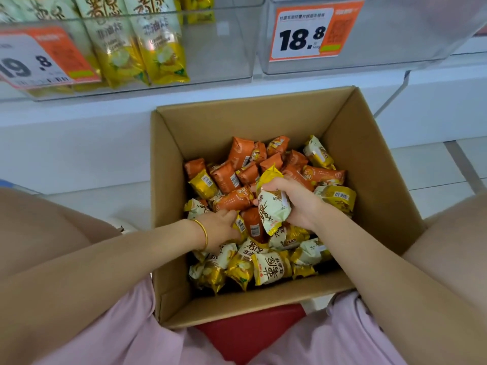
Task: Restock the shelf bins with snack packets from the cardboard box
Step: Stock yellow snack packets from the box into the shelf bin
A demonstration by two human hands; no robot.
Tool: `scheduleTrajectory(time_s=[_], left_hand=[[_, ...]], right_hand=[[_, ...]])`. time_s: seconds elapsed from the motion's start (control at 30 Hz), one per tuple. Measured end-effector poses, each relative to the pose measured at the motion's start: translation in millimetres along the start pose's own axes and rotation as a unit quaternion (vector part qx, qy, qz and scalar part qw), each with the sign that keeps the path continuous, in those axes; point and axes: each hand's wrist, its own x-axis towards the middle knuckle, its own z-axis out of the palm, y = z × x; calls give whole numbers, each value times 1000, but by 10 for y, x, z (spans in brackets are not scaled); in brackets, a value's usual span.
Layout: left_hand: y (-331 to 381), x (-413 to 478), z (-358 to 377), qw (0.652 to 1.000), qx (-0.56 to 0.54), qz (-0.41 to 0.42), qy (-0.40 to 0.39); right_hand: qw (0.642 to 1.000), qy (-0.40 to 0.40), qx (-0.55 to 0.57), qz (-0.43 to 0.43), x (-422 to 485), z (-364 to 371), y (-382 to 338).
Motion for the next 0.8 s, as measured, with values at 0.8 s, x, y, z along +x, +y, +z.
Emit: scheduleTrajectory(time_s=[0.8], left_hand=[[-524, -844, -759, 773, -534, -94, 330]], right_hand=[[983, 22, 71, -165, -104, 70, -336]])
